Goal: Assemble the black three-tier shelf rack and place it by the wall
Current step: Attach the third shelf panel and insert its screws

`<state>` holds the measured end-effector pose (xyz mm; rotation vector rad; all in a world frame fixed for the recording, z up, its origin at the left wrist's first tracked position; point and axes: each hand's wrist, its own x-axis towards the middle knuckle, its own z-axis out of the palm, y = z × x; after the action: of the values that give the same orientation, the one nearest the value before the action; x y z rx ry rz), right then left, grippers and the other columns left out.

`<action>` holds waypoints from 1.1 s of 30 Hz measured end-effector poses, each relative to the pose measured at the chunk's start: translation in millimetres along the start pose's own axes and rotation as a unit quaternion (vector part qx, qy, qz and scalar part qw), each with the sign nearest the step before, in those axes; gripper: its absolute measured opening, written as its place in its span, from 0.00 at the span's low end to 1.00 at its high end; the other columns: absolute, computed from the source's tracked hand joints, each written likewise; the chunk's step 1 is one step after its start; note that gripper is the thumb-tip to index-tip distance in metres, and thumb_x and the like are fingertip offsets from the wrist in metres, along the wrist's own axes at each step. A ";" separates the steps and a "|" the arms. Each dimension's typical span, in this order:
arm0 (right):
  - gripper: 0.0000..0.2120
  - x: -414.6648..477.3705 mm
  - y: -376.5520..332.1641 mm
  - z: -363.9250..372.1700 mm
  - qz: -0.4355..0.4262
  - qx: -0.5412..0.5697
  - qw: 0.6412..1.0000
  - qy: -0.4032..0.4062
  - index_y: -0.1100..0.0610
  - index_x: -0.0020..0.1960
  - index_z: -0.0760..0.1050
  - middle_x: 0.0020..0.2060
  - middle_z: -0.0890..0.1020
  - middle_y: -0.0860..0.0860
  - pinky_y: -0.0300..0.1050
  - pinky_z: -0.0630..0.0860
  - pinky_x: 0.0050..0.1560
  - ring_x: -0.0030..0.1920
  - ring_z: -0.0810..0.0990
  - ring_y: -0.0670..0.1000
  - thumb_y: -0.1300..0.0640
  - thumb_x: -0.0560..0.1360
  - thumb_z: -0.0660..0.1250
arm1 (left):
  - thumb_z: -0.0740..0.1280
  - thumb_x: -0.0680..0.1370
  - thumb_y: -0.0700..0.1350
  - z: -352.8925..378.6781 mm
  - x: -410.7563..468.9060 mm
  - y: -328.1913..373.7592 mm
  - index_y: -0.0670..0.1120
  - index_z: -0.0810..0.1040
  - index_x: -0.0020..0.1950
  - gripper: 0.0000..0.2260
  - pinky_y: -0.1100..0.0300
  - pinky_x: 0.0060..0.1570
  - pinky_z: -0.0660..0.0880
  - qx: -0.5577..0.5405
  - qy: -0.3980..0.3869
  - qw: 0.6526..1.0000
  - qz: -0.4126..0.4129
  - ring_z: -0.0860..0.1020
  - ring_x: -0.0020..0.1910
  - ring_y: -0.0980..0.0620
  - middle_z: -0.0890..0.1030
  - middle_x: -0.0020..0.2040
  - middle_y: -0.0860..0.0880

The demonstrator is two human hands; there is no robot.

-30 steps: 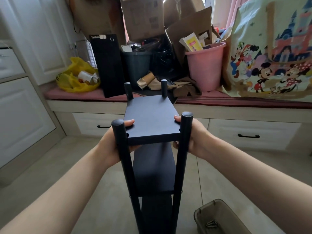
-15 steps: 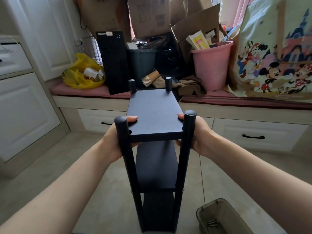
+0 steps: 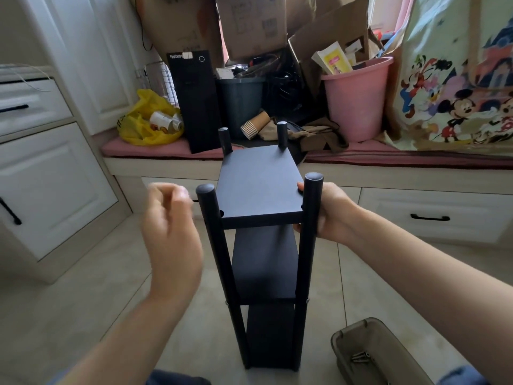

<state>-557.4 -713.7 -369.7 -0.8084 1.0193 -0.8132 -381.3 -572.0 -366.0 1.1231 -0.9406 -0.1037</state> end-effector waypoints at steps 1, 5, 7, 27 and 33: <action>0.12 -0.5 0.2 0.3 -0.001 0.000 1.000 0.004 0.52 0.35 0.68 0.29 0.70 0.50 0.44 0.68 0.39 0.31 0.69 0.51 0.58 0.78 0.59 | 0.58 0.79 0.45 0.9 -13.5 5.1 0.48 0.69 0.36 0.11 0.65 0.27 0.65 0.005 -0.042 0.998 0.035 0.65 0.27 0.58 0.69 0.29 0.48; 0.14 -1.0 0.5 2.1 -0.011 -0.003 1.000 0.010 0.52 0.33 0.67 0.26 0.70 0.49 0.43 0.66 0.36 0.29 0.69 0.51 0.56 0.78 0.59 | 0.66 0.82 0.46 20.4 -51.5 0.1 0.43 0.79 0.36 0.16 0.63 0.30 0.75 0.008 -0.224 0.959 -0.172 0.79 0.29 0.50 0.79 0.28 0.46; 0.15 -1.3 1.5 4.0 -0.020 -0.005 1.000 0.010 0.53 0.32 0.69 0.24 0.72 0.49 0.42 0.66 0.35 0.28 0.70 0.51 0.55 0.78 0.60 | 0.70 0.79 0.49 35.2 -50.2 -5.4 0.41 0.82 0.47 0.11 0.57 0.39 0.82 -0.072 -0.230 0.891 -0.386 0.85 0.39 0.45 0.85 0.38 0.43; 0.21 4.8 24.3 54.3 -0.128 0.025 0.989 0.069 0.63 0.49 0.81 0.51 0.84 0.63 0.64 0.76 0.62 0.53 0.82 0.65 0.45 0.73 0.64 | 0.68 0.75 0.37 55.0 22.6 -43.7 0.40 0.85 0.44 0.06 0.54 0.62 0.79 -0.381 -0.234 0.776 -0.446 0.84 0.55 0.46 0.84 0.52 0.42; 0.24 15.7 27.7 63.6 -0.123 -0.049 0.990 0.045 0.62 0.51 0.78 0.43 0.80 0.55 0.58 0.76 0.59 0.47 0.80 0.57 0.42 0.79 0.58 | 0.69 0.77 0.38 50.3 26.5 -53.3 0.33 0.77 0.64 0.17 0.54 0.60 0.80 -0.402 -0.236 0.772 -0.432 0.79 0.66 0.43 0.78 0.67 0.36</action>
<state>-488.0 -702.6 -380.3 -1.0028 1.0583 -1.0221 -379.4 -646.8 -387.8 0.6157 -0.6028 -1.4740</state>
